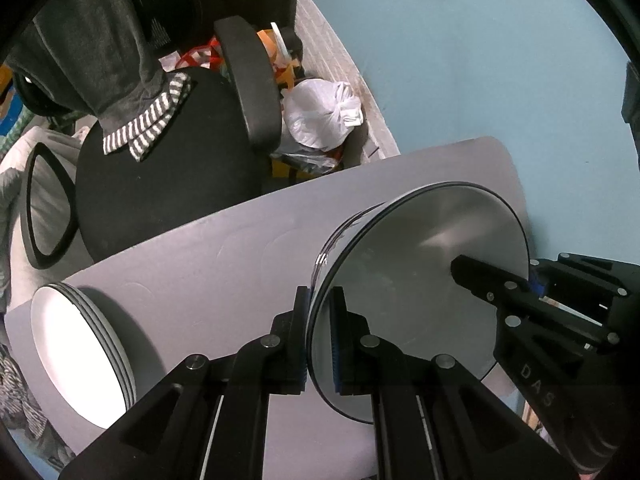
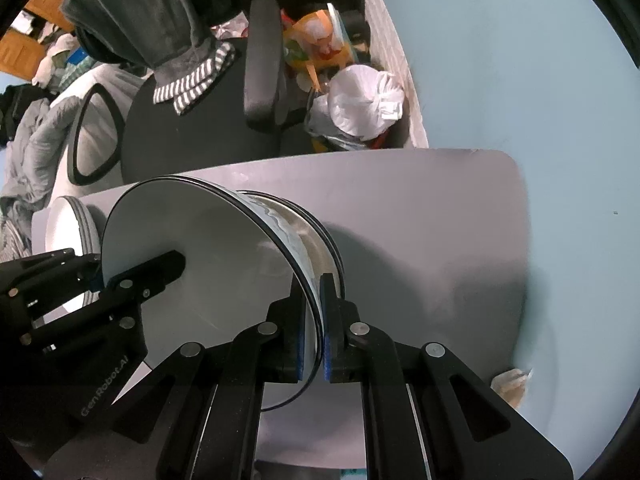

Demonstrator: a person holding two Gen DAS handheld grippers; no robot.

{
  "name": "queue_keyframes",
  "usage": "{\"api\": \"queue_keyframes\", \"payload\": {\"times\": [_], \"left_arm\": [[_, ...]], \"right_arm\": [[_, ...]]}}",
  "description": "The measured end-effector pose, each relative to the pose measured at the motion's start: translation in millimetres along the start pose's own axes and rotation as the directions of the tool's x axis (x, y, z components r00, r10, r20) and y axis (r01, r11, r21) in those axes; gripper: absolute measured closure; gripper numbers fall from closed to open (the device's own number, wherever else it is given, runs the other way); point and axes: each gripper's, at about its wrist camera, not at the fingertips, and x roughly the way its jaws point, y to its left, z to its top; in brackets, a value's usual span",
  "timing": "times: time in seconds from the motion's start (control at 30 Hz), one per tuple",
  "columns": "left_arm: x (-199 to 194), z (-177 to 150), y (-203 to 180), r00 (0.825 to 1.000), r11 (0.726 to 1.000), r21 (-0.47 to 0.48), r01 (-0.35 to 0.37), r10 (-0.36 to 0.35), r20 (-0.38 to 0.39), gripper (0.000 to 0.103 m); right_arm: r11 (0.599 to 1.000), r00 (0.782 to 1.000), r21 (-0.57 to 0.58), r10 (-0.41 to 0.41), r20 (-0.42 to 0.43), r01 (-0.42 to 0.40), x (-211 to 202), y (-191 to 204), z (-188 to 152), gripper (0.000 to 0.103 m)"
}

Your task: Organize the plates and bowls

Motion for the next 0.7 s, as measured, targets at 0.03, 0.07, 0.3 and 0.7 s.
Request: {"api": "queue_keyframes", "payload": {"times": [0.03, 0.07, 0.3, 0.7], "left_arm": [[1, 1, 0, 1.000, 1.000, 0.003, -0.002, 0.002, -0.001, 0.095], [1, 1, 0, 1.000, 1.000, 0.007, -0.005, 0.005, -0.001, 0.095], [12, 0, -5, 0.999, 0.999, 0.043, -0.027, 0.028, -0.037, 0.095], [11, 5, -5, 0.999, 0.999, 0.036, -0.033, 0.035, -0.036, 0.081]], "right_arm": [[1.000, 1.000, 0.002, 0.001, -0.002, -0.001, 0, -1, 0, 0.096], [1.000, 1.000, 0.003, 0.002, -0.003, -0.002, 1, -1, 1, 0.096], [1.000, 0.999, 0.016, 0.005, -0.033, -0.005, 8, -4, 1, 0.096], [0.999, 0.996, 0.036, 0.010, -0.084, -0.007, 11, -5, 4, 0.095]]}}
